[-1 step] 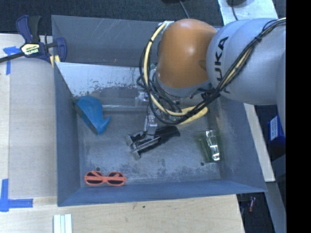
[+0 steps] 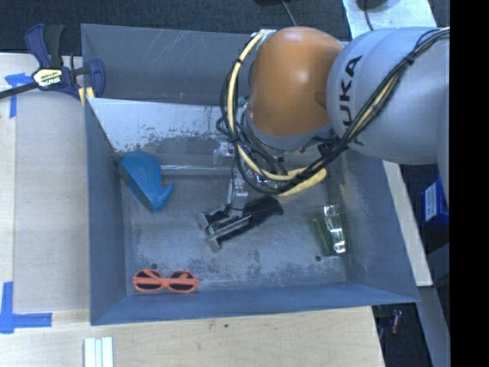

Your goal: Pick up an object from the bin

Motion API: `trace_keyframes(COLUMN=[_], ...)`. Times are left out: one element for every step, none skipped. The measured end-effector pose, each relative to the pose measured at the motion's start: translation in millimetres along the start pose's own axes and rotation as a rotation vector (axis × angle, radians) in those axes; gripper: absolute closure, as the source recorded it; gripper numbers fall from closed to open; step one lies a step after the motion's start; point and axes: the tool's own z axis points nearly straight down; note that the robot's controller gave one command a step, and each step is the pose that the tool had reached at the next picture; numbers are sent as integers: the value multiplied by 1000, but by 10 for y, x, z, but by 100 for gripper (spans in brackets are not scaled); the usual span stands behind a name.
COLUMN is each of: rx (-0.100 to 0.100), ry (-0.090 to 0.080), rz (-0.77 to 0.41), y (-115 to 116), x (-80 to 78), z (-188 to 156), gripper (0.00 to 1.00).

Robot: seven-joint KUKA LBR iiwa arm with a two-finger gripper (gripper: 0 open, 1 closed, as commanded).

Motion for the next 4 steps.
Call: trace_keyframes(rx=[1, -1, 0, -2], ry=[0, -13, 3, -19], rz=[-284, -218, -283, -48], y=[-719, -742, -753, -588], x=[179, 178, 199, -54], z=[1210, 597, 1230, 1262], gripper=[0, 0, 0, 0])
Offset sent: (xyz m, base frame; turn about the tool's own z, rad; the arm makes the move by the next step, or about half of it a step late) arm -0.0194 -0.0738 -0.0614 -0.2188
